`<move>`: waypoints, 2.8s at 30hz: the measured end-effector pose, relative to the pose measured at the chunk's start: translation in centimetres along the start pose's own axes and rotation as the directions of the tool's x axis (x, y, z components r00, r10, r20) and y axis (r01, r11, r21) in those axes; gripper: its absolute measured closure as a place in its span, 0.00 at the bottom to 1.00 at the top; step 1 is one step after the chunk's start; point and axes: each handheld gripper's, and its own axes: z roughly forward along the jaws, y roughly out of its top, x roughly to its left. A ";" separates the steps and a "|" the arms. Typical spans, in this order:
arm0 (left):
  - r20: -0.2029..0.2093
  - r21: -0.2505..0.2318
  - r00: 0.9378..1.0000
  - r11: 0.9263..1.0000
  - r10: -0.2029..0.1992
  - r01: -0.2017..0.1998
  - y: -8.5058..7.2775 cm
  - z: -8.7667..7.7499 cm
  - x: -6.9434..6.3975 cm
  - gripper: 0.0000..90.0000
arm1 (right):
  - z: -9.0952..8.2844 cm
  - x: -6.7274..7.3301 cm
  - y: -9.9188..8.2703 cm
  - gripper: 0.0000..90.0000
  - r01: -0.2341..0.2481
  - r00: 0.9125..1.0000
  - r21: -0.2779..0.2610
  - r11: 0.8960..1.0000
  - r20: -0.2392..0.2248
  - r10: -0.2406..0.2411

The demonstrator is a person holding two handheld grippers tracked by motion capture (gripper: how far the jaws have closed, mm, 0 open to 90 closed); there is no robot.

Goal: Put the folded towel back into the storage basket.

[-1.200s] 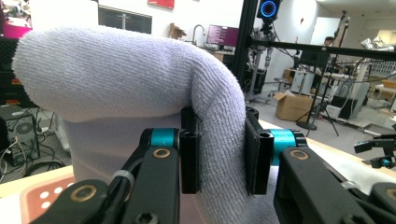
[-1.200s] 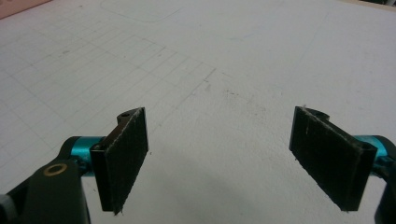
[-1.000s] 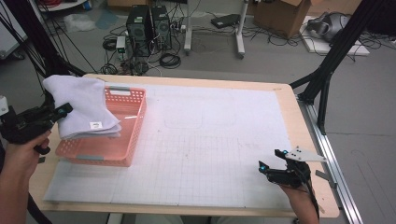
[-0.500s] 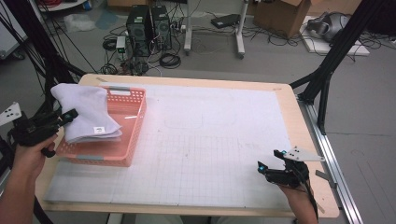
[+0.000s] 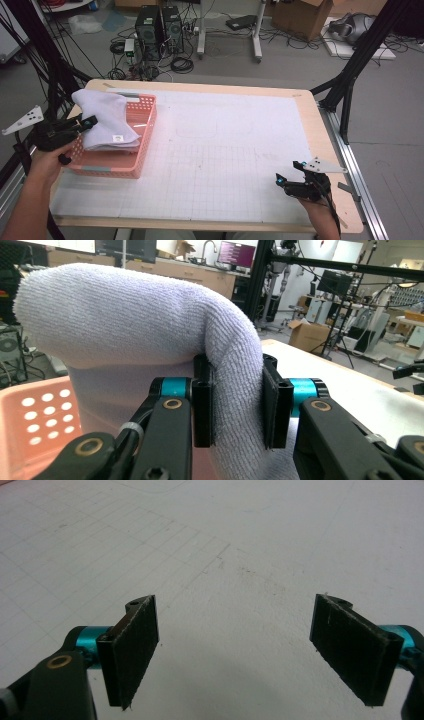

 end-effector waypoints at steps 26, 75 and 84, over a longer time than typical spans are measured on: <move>-0.010 0.046 0.998 0.997 -0.057 0.058 -0.3 2.6 0.1 0.79 | 0.1 0.1 0.0 0.21 -0.003 1.000 0.003 1.000 -0.004 0.003; -0.342 0.078 0.930 0.983 -0.131 0.167 1.7 1.9 0.1 0.38 | 0.4 0.2 0.0 0.20 0.005 1.000 0.013 1.000 -0.011 -0.005; -0.342 0.276 0.932 0.935 -0.123 0.224 0.2 5.0 -0.1 0.43 | 0.3 0.2 -0.1 0.20 0.005 1.000 0.014 1.000 -0.011 -0.005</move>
